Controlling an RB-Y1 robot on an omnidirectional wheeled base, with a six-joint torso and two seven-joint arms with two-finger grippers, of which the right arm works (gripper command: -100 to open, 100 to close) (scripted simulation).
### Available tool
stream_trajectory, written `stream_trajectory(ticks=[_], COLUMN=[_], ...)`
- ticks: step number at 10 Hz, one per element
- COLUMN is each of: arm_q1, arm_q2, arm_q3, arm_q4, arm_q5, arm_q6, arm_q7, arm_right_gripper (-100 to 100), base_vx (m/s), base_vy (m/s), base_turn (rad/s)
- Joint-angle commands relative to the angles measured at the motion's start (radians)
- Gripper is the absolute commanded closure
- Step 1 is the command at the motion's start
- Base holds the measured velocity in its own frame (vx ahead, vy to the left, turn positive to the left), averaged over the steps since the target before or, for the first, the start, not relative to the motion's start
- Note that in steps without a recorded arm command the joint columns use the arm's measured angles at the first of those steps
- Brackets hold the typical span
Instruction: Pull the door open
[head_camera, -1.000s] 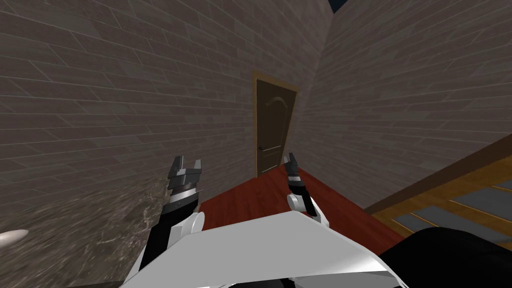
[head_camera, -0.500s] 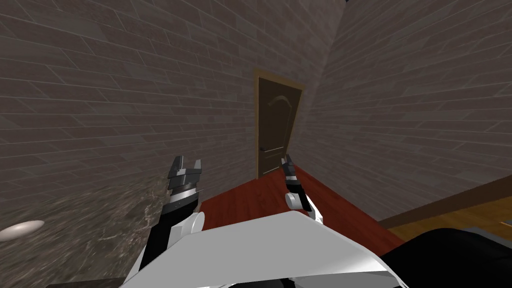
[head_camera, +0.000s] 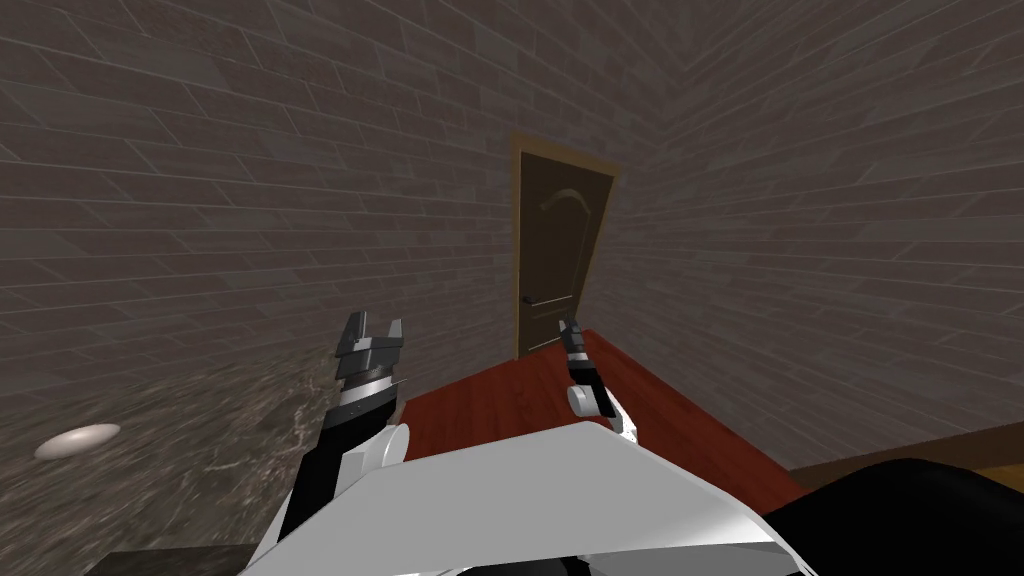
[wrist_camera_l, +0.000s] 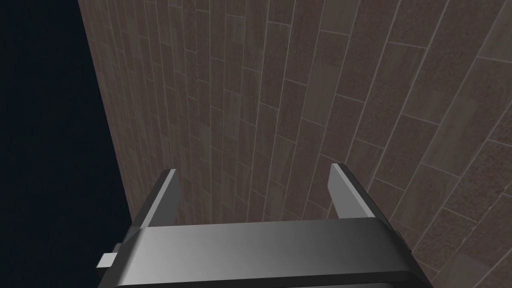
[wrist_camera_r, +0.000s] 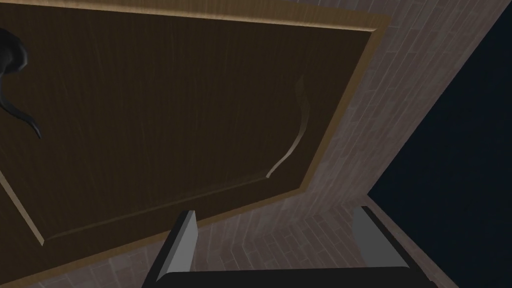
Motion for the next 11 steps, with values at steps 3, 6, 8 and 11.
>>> stream_trajectory(ticks=[3,6,8,11], arm_q1=[-0.064,-0.102,-0.121,-0.159], arm_q2=[-0.019,-0.03,-0.036,-0.047], arm_q3=[0.011,0.018,0.021,0.029], arm_q4=[0.12,0.21,0.258,0.336], arm_q5=[-0.025,-0.04,-0.048,-0.064], arm_q6=[-0.009,-0.013,-0.015,-0.019], arm_q7=[-0.002,-0.003,-0.003,-0.004], arm_right_gripper=[-100,-100,-100,-100], base_vx=[0.061,0.052,0.041,0.047], base_vy=[-0.077,-0.062,-0.056,-0.065], base_turn=[0.14,0.101,0.077,0.101])
